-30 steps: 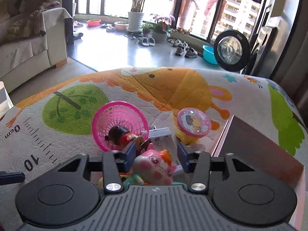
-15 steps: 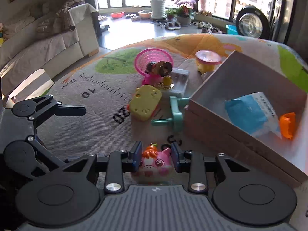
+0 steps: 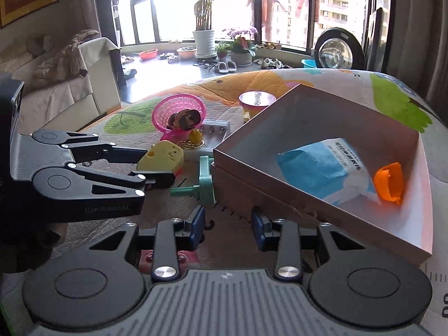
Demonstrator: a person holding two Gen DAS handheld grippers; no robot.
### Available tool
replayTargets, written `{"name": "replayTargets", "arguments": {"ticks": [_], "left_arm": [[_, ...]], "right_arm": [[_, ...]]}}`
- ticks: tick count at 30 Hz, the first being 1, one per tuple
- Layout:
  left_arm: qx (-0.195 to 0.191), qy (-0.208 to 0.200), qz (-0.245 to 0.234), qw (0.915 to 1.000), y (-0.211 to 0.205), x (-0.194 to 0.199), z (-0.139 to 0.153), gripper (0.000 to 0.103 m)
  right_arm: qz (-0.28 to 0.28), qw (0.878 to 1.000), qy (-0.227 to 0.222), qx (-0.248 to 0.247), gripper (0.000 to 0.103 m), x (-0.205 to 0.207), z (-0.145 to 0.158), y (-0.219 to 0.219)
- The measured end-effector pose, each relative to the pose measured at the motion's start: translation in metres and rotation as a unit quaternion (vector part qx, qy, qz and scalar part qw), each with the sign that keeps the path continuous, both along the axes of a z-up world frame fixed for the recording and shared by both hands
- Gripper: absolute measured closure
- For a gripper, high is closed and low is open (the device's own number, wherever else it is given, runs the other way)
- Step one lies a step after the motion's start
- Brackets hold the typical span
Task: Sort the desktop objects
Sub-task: 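Grasp the pink pig figure with the right tool while the left tool grasps the yellow block, then place the pig and yellow block into the pink box with both tools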
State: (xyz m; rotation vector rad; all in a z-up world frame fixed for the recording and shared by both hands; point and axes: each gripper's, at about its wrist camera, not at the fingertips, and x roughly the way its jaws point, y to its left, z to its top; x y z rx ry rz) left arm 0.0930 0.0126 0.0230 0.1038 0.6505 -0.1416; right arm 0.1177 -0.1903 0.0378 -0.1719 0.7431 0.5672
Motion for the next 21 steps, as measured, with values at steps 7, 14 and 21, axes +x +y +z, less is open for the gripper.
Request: {"name": "replayTargets", "arguments": {"ticks": [7, 14, 21], "left_arm": [[-0.031, 0.031, -0.087, 0.9952, 0.018, -0.061, 0.009, 0.059], [0.02, 0.035, -0.073, 0.9965, 0.027, -0.096, 0.001, 0.041], [-0.022, 0.045, -0.003, 0.9988, 0.054, -0.085, 0.009, 0.02]], "right_arm": [[0.014, 1.0, 0.006, 0.014, 0.058, -0.014, 0.002, -0.004], [0.015, 1.0, 0.002, 0.021, 0.047, -0.029, 0.008, -0.009], [0.023, 0.999, -0.019, 0.01, 0.036, -0.054, 0.014, -0.004]]}}
